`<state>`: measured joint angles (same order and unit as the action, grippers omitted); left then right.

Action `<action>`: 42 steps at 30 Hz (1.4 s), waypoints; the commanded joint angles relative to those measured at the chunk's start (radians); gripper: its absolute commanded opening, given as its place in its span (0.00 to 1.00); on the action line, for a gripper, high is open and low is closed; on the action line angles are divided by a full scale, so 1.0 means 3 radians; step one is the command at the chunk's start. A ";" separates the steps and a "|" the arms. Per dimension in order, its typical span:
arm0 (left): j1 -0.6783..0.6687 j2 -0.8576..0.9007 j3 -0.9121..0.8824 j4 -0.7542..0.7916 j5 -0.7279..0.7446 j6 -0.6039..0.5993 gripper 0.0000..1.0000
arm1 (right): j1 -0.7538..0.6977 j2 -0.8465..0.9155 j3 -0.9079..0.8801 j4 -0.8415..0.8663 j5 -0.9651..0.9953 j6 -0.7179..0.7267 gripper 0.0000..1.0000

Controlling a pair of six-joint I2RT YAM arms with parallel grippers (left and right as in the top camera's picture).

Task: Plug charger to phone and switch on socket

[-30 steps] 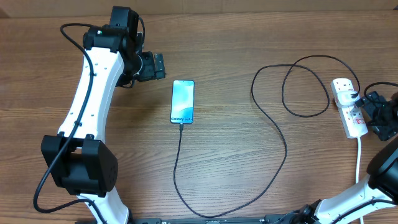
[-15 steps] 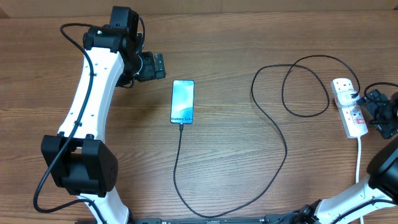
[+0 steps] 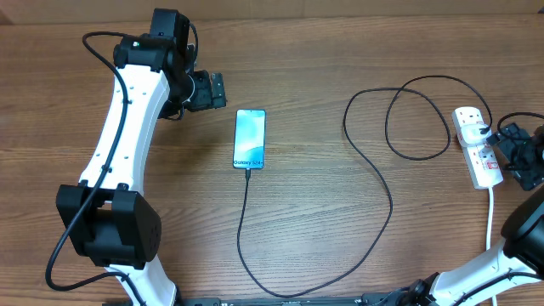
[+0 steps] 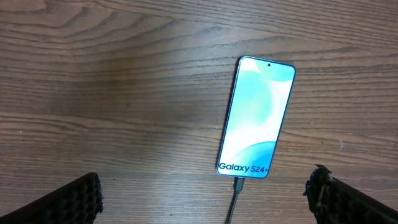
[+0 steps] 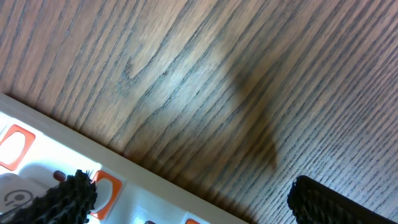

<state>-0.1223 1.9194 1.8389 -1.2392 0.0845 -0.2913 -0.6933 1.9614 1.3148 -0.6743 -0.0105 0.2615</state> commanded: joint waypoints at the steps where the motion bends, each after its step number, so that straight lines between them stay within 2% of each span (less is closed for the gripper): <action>1: 0.0014 -0.0052 0.0023 -0.0006 -0.0033 -0.0003 1.00 | 0.0010 0.0112 -0.0023 0.0000 0.0084 -0.0004 1.00; 42: 0.0014 -0.0052 0.0022 -0.0006 -0.0033 -0.0003 1.00 | 0.0010 0.0226 0.0266 -0.0366 -0.0137 -0.0003 1.00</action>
<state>-0.1223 1.9194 1.8389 -1.2392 0.0845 -0.2916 -0.6941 2.0060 1.3823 -0.7647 -0.0223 0.2729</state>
